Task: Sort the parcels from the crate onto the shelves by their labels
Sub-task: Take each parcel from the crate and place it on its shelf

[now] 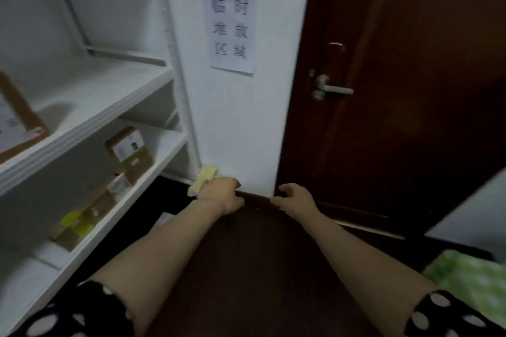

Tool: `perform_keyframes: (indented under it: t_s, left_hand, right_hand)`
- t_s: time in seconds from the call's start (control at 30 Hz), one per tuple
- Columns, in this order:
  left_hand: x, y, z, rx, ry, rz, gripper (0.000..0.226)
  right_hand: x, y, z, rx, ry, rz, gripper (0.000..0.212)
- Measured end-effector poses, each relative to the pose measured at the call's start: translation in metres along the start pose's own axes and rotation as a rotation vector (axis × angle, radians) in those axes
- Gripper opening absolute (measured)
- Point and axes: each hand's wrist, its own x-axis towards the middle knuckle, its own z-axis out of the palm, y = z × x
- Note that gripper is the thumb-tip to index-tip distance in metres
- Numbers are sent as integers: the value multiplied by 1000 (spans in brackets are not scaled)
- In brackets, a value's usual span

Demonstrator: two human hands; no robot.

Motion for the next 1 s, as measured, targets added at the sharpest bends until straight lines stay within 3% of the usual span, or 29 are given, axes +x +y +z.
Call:
perform_keyframes:
  t_s: [0.2,0.47,0.67,0.87,1.0]
  left_hand:
    - [-19,213,61,107,-98,371,45]
    - [-133,497,182,244,-268,828,50]
    - [-180,631,227,370,-313,1020,58]
    - [-187,742,256,371,-327,1173,29]
    - [-175,825,282,186,-418,1217,30]
  right_hand:
    - [-94,148,-143,127,256,215,51]
    - [-289,364,-330,339,730,582,41]
    - [-370,445,-401,475,948,647,27]
    - [-389,497,-456,525,1114,704,14]
    - [-383,533,-504,478,1157,768,32]
